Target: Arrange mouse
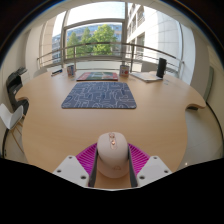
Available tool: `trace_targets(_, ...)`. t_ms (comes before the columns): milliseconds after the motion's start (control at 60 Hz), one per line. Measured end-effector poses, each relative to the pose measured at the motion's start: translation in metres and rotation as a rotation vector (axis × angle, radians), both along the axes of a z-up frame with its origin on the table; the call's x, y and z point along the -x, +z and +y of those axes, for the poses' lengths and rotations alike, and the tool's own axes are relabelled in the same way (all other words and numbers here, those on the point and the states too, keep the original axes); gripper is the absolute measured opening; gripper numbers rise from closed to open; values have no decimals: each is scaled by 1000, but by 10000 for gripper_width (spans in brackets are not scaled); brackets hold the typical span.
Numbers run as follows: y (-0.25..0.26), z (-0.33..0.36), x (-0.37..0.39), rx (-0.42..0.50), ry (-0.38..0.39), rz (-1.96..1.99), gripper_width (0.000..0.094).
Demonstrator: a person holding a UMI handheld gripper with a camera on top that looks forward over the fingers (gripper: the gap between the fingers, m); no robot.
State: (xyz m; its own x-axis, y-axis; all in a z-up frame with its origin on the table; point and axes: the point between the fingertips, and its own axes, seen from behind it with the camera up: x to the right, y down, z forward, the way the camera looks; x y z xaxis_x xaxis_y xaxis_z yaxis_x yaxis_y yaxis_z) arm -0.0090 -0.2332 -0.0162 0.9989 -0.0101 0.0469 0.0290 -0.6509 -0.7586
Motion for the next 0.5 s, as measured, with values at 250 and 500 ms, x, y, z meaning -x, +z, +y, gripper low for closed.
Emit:
trace_targets(250, 63, 2, -4, -52, -89, -29, 413)
trace_targets(500, 235, 85, -5, -314, -142, -37, 412)
